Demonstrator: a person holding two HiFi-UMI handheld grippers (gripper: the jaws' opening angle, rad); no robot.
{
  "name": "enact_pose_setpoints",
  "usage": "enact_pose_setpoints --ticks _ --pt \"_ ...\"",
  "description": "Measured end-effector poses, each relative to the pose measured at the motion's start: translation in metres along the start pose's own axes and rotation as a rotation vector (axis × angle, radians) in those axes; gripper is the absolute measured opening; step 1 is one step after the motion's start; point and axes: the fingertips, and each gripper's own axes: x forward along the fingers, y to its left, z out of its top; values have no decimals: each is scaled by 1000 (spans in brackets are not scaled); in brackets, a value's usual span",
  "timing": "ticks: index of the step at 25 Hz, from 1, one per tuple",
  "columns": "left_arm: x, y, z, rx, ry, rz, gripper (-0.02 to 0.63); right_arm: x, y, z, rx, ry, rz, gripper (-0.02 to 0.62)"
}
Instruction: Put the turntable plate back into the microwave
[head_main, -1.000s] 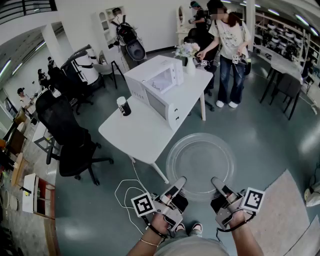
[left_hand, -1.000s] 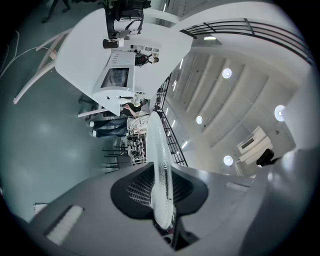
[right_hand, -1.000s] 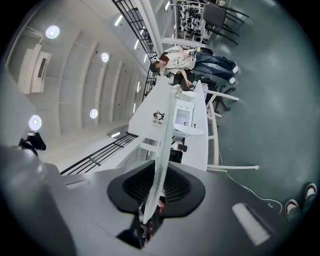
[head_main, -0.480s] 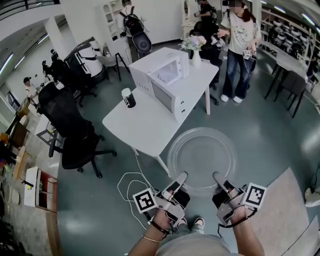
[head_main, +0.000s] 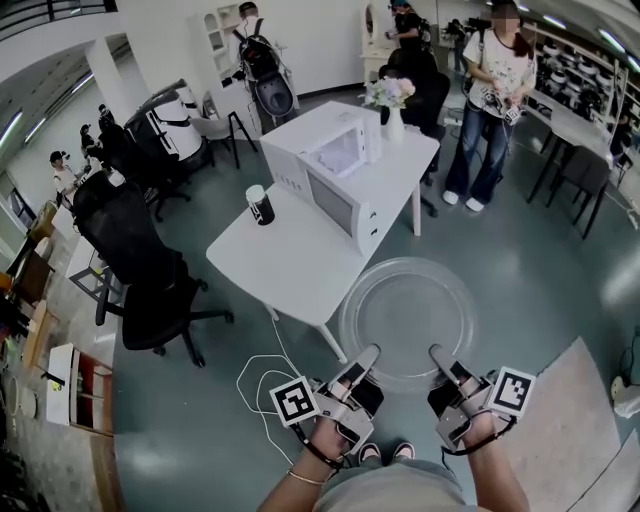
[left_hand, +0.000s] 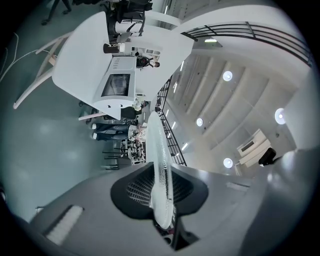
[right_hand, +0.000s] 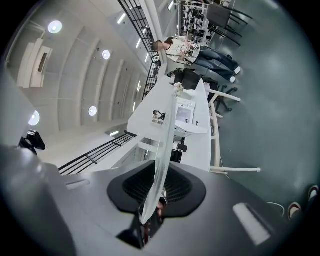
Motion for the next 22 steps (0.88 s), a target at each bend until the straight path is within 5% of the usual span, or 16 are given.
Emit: enact_pose_setpoints --ticks 13,22 --pt "47 18 30 -8 12 8 38 32 -19 44 -8 2 -11 48" --pt "136 41 49 10 -74 13 38 63 -51 137 -16 81 24 49"
